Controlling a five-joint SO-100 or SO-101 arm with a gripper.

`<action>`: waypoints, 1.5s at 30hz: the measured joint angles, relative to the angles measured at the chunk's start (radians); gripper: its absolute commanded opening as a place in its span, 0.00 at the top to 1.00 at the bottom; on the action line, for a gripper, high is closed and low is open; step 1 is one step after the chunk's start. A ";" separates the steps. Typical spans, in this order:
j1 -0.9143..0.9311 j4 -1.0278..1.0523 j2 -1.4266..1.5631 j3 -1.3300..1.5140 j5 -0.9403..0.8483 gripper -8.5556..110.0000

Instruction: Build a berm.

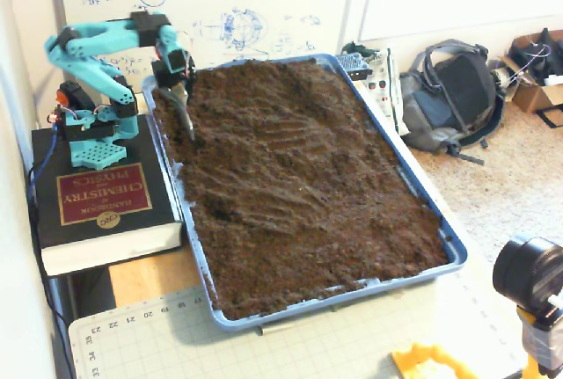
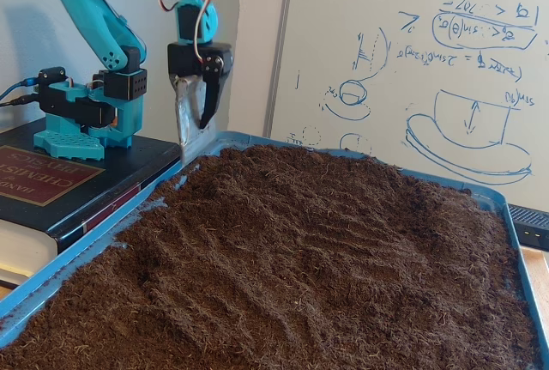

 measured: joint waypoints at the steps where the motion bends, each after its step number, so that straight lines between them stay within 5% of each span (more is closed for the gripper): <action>1: -0.012 0.000 -0.026 0.000 0.000 0.92; 13: -0.110 -0.173 -0.152 -0.032 0.037 0.92; 30: -0.364 -0.189 -0.342 -0.179 0.471 0.92; 45: -0.390 -0.206 -0.554 -0.206 0.505 0.92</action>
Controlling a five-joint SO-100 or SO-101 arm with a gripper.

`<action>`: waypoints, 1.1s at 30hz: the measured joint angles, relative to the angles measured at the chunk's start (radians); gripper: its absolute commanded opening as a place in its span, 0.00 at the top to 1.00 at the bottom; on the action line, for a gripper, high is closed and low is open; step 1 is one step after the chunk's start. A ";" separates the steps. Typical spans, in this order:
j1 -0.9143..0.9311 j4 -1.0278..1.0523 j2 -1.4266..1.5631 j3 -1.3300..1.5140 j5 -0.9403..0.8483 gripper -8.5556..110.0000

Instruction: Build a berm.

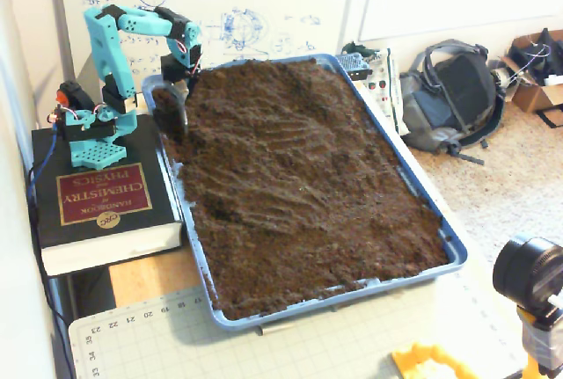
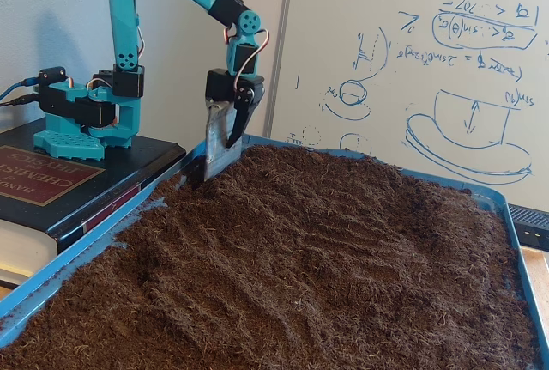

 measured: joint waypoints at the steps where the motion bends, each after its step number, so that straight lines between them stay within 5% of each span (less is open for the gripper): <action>1: 0.000 -0.017 -0.008 0.000 0.000 0.92; 14: 0.000 -0.308 -0.152 0.000 0.000 0.92; 33: 0.018 -0.341 -0.236 -0.150 -0.014 0.92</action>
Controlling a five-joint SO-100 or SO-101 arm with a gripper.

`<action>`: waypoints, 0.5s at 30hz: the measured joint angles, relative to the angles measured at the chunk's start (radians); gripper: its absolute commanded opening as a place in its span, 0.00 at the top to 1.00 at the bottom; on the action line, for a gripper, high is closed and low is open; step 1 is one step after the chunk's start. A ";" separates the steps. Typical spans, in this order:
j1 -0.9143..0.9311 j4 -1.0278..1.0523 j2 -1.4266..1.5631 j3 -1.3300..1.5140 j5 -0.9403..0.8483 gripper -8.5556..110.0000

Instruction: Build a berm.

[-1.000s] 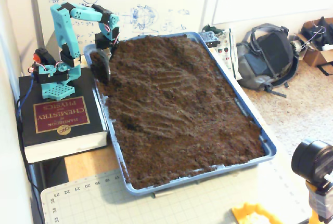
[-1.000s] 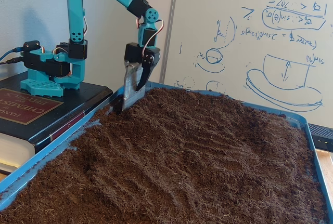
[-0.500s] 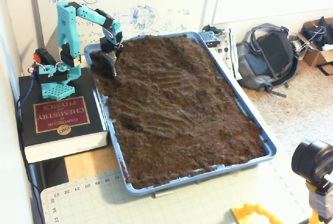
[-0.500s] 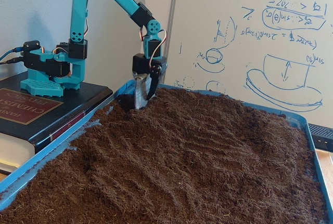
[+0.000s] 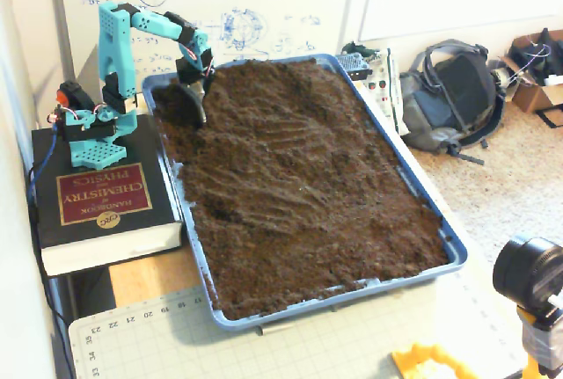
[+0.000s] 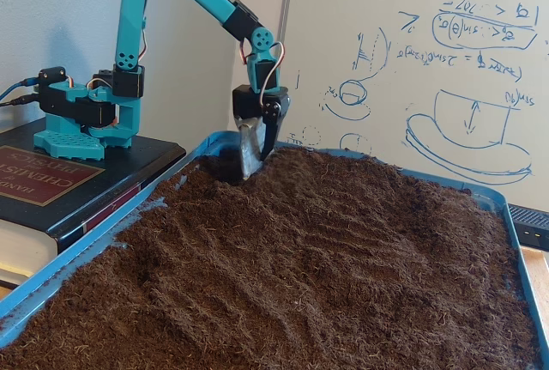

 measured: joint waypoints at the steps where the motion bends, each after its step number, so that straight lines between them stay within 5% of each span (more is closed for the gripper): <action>1: 0.008 0.000 -0.020 -0.017 -0.014 0.92; 15: 0.063 -0.002 -0.132 -0.184 -0.095 0.92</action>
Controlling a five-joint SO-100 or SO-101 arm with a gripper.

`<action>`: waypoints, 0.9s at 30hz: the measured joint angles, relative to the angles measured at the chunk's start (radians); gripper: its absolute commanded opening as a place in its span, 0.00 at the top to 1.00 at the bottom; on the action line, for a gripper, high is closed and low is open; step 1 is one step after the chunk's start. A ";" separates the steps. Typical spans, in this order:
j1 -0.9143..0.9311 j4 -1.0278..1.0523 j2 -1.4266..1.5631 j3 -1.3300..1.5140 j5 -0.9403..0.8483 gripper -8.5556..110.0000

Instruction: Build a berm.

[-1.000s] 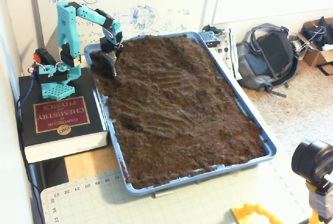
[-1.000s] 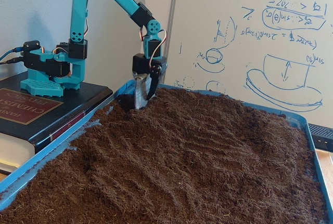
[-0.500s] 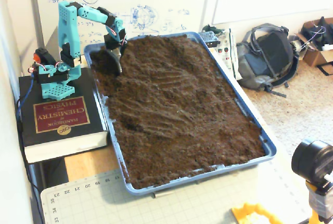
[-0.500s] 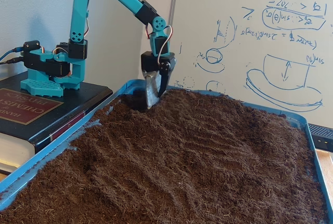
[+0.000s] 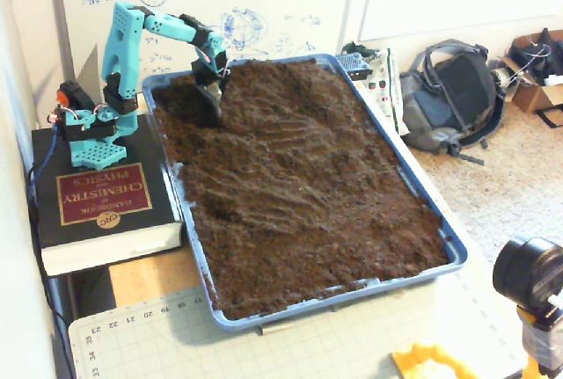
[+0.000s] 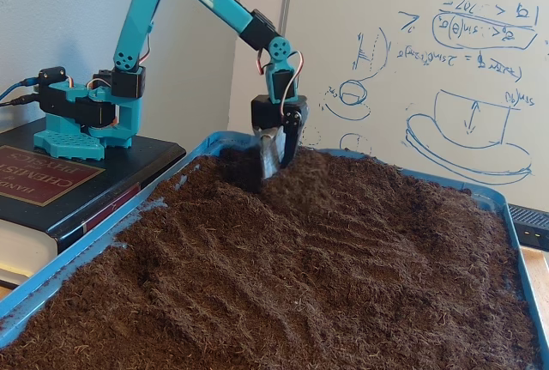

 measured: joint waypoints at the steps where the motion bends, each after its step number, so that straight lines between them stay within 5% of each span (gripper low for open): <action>1: 0.000 0.000 0.000 -0.006 0.000 0.92; 27: 0.006 0.000 0.239 -0.015 -0.002 0.92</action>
